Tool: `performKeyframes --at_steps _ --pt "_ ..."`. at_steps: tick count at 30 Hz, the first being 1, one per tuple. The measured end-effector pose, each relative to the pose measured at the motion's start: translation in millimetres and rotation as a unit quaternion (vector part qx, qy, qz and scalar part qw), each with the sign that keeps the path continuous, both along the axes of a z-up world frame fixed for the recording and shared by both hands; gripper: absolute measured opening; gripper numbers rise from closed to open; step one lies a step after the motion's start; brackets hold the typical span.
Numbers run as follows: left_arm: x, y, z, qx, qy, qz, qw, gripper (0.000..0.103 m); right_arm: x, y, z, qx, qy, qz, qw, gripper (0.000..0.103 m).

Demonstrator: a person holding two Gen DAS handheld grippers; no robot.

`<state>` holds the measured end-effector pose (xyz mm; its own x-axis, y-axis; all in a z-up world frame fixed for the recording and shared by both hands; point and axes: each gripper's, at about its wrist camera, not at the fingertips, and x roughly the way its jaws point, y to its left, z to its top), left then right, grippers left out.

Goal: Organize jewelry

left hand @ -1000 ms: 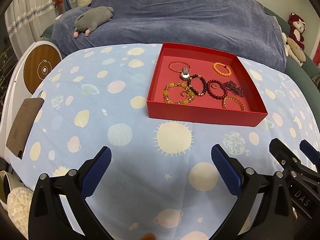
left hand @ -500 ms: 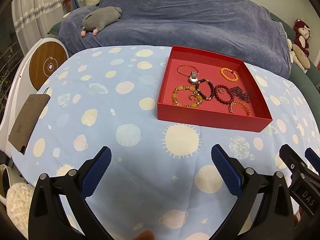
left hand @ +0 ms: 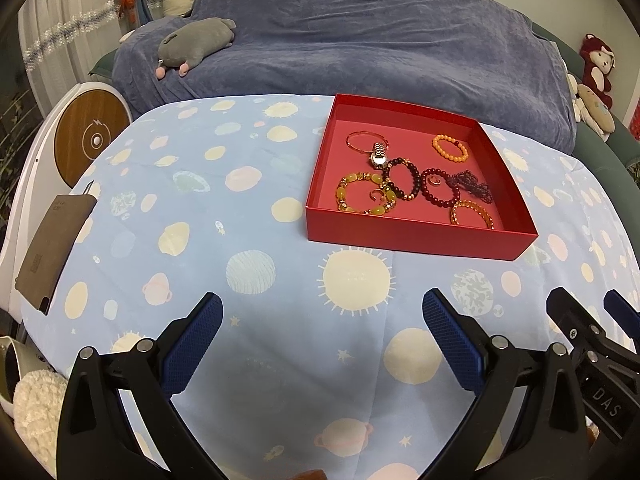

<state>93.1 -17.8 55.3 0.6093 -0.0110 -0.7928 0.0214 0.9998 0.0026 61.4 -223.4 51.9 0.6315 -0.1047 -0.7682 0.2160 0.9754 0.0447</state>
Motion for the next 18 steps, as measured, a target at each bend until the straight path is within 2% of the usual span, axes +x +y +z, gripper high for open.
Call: performKeyframes --at_steps 18 --pt "0.4 -2.3 1.4 0.016 0.0 -0.002 0.9999 0.096 0.8 5.4 0.0 -0.001 0.002 0.013 1.0 0.096"
